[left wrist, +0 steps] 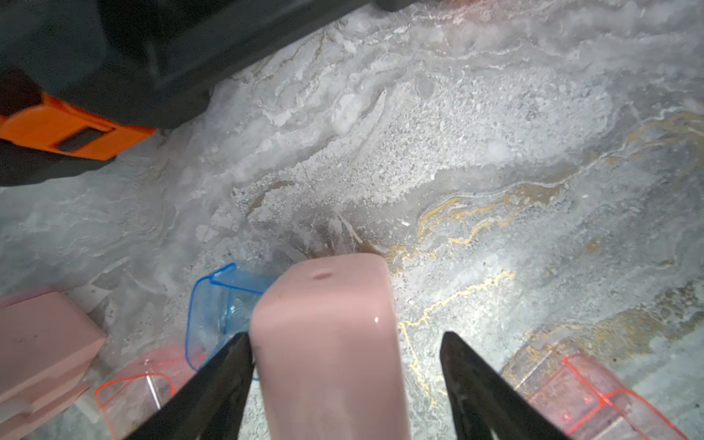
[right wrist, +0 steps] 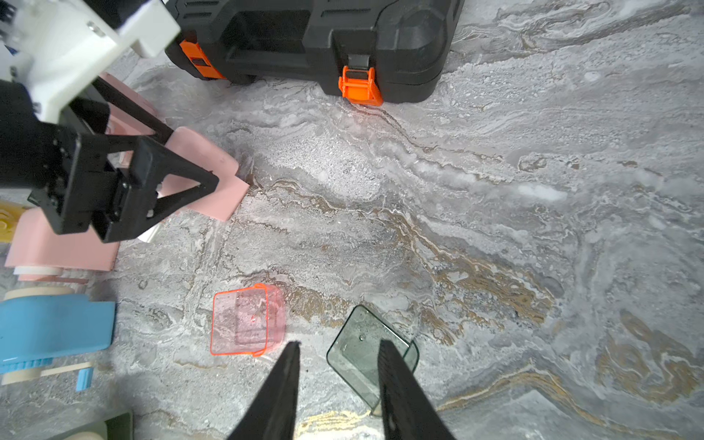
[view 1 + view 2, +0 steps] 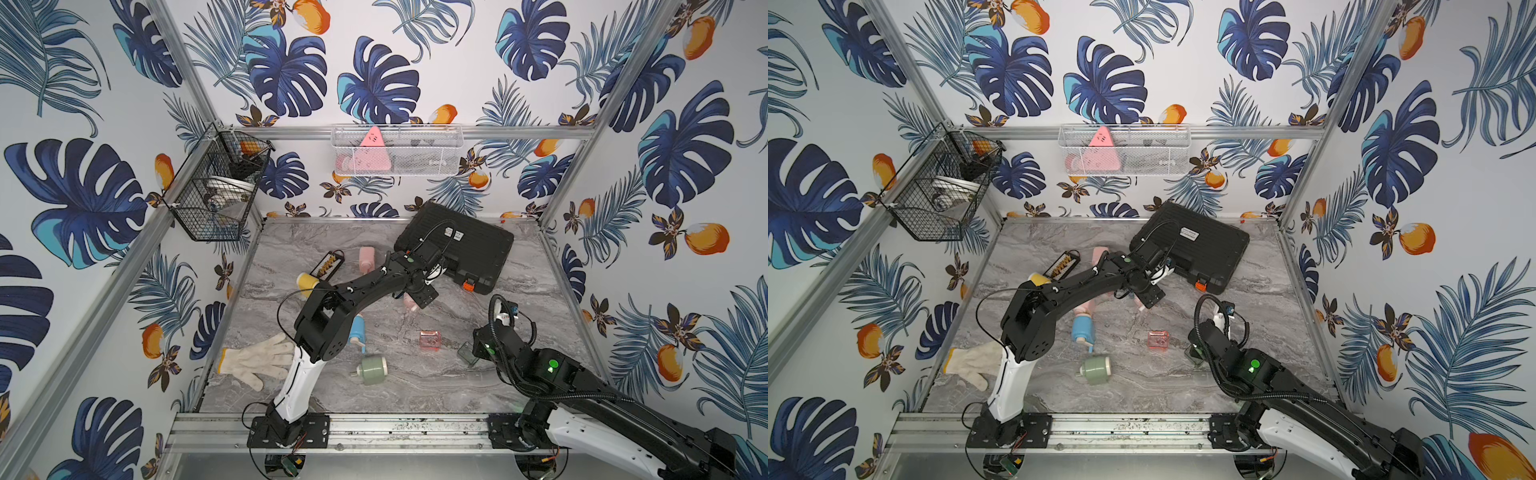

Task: Put the tray back into the pencil sharpener
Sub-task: Pick up the pencil sharpener from the center of the board.

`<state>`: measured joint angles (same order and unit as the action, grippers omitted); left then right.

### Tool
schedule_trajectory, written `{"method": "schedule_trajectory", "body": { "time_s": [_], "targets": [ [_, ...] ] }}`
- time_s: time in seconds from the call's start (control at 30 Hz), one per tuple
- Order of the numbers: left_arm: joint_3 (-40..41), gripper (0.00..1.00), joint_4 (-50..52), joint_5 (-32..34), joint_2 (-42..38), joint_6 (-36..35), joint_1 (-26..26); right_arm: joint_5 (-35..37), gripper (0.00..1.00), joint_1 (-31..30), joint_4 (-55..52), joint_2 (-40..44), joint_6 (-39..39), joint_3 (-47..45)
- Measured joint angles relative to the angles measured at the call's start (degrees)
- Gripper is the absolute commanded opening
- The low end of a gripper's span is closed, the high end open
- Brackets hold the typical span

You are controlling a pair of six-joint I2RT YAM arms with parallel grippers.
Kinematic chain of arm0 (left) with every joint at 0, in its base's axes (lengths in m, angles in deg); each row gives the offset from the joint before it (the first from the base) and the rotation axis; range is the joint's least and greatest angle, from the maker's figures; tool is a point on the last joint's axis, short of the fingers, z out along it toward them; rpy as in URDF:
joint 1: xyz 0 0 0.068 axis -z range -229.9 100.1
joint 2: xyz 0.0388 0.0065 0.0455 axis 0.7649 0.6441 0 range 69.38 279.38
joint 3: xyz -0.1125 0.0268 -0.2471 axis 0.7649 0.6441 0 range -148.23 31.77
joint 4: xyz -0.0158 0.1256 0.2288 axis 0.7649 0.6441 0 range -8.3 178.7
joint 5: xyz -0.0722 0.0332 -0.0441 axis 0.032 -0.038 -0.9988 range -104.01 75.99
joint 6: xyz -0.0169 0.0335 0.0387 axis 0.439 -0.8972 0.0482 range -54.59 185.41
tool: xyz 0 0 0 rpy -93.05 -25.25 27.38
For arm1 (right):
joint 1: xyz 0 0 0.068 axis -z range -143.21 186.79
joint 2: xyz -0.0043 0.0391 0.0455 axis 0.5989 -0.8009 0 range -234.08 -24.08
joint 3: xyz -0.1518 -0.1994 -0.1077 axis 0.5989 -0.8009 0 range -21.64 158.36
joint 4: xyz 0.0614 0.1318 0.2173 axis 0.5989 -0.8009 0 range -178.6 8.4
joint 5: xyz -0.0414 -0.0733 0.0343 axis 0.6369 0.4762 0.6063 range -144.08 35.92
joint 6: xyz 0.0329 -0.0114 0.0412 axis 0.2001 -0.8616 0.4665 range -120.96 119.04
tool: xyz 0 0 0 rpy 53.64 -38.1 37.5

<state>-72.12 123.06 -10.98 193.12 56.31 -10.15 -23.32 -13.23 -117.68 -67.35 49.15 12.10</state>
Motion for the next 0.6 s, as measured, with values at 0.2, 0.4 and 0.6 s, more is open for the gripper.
{"method": "schedule_trajectory", "body": {
  "time_s": [0.2,0.4,0.6],
  "targets": [
    [0.09,0.73,0.28,-1.4,1.03,0.26,-0.76,0.0,0.37,0.0,-0.02,-0.46,0.02,0.07],
    [0.44,0.59,0.24,-2.03,1.29,0.39,-1.01,0.0,0.37,0.0,-0.07,-0.48,0.02,0.07],
    [0.59,0.5,0.26,-2.84,1.07,0.13,-1.09,0.0,0.37,0.0,-0.07,-0.79,0.02,0.2]
  ]
}}
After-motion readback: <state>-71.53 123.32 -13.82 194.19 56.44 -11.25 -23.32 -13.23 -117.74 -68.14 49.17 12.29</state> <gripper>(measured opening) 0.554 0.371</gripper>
